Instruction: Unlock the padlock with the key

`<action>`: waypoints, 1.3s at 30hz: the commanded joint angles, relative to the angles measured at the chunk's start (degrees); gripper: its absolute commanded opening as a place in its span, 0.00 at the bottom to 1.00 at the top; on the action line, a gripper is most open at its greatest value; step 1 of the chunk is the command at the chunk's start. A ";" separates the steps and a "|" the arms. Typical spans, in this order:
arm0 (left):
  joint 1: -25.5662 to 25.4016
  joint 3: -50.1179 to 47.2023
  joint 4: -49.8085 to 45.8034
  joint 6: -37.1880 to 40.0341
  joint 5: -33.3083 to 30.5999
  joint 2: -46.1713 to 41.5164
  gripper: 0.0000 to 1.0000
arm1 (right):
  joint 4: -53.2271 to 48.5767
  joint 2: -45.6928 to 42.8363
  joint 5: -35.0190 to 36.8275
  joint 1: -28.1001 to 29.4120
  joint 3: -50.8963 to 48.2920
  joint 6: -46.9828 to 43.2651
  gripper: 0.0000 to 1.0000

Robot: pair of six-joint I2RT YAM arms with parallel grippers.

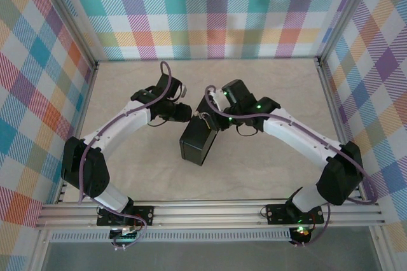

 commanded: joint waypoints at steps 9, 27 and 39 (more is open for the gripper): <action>-2.31 -1.77 3.09 -4.82 7.72 -1.46 0.43 | 16.23 -3.71 -5.24 -2.19 -5.04 24.55 0.25; -4.16 -2.29 3.14 -5.10 9.69 -2.08 0.40 | 22.43 1.19 7.61 -0.36 -5.22 29.17 0.24; -3.68 0.67 1.45 -5.40 7.73 -2.88 0.47 | 21.29 -6.50 5.38 -6.27 -4.68 23.18 0.28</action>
